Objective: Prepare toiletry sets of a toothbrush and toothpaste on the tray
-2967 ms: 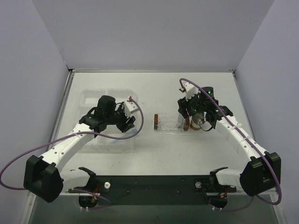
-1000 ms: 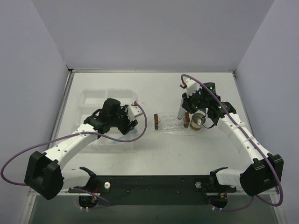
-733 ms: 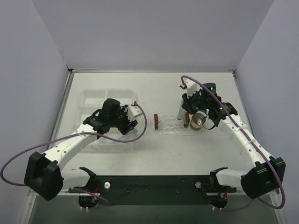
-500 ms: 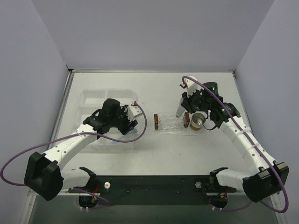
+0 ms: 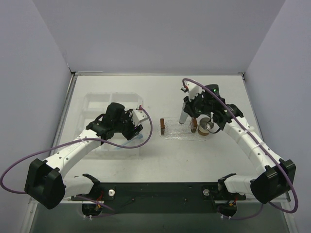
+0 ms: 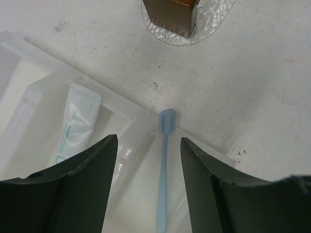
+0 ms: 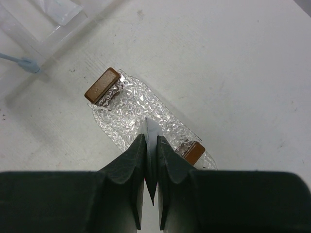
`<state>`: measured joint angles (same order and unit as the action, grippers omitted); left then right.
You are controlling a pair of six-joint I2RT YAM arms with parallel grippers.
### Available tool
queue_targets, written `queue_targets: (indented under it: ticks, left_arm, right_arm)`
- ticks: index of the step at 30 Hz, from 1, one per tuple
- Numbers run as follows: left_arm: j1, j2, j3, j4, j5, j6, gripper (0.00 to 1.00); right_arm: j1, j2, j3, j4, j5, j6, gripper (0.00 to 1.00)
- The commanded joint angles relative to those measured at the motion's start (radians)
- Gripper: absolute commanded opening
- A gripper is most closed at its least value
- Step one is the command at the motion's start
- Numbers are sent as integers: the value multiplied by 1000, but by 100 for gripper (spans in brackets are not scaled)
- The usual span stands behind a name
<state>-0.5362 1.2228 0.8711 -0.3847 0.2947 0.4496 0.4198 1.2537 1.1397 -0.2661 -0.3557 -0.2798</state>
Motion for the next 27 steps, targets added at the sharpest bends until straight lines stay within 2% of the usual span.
queue_targets:
  ticks: [1, 27]
  left_arm:
    - [-5, -25, 2, 27, -6, 4, 65]
    - [-4, -22, -23, 44, -14, 12, 64]
  right_arm:
    - [11, 13, 37, 47, -3, 13, 0]
    - [39, 96, 37, 68, 6, -1, 0]
